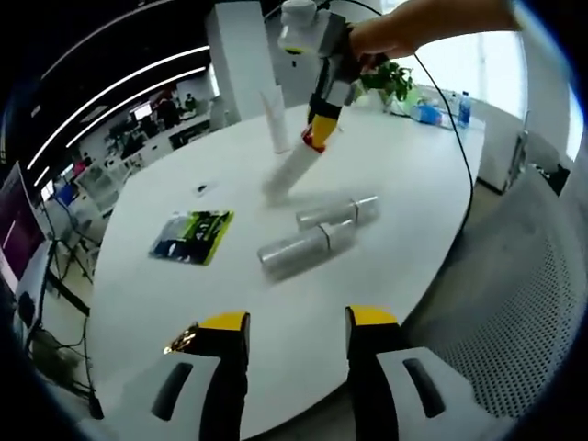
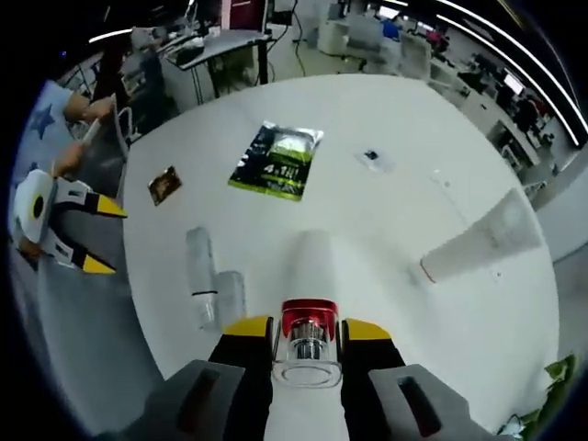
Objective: Arrange the skincare products in the storage area until every visible bottle or jar stands upright without overlapping.
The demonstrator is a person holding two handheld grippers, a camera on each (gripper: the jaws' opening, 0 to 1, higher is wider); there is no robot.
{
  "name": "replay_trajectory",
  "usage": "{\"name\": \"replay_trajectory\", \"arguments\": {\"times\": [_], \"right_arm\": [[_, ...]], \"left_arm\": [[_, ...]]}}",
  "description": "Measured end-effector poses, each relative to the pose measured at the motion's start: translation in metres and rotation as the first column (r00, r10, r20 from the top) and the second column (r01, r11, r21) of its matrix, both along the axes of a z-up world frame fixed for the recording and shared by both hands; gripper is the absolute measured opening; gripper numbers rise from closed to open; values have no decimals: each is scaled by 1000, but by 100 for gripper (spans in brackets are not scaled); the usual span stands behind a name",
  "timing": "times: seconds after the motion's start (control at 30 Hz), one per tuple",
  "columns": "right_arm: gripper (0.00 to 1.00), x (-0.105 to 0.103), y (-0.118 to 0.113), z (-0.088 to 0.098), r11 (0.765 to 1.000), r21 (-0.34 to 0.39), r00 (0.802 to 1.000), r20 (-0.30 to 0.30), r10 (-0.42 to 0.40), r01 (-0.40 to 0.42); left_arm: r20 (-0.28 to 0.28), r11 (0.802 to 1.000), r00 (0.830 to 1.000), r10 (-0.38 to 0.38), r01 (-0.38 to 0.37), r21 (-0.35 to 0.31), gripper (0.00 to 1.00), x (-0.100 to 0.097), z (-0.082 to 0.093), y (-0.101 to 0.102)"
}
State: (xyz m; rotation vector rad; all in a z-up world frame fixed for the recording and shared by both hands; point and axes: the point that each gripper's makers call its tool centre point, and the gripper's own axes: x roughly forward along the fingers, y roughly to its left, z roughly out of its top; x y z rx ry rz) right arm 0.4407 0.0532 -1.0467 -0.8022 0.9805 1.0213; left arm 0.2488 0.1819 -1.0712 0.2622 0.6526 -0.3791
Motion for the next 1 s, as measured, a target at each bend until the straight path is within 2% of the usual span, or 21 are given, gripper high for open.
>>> {"name": "replay_trajectory", "arguments": {"times": [0.13,0.4,0.53,0.67,0.77,1.0], "right_arm": [[20,-1,-6,6,998,-45,999,-3,44,-44],[20,-11,-27,10,992,-105,997,-21,73,-75],[20,-11,-29,15,986,-135,996,-21,91,-93],[20,-14,-30,20,959,-219,984,-41,175,-180],[20,-15,-31,21,941,-266,977,-52,205,-211],[20,-20,-37,21,918,-317,970,-129,207,-238]], "left_arm": [[2,1000,1000,-2,2,7,37,0,0,0],[13,1000,1000,5,-5,3,34,0,3,0],[11,1000,1000,-6,6,9,34,0,2,-2],[42,1000,999,-25,26,-18,35,-1,10,-9],[73,999,997,-30,32,-24,33,-1,17,-10],[68,999,997,-44,45,-16,32,-2,14,-12]]}}
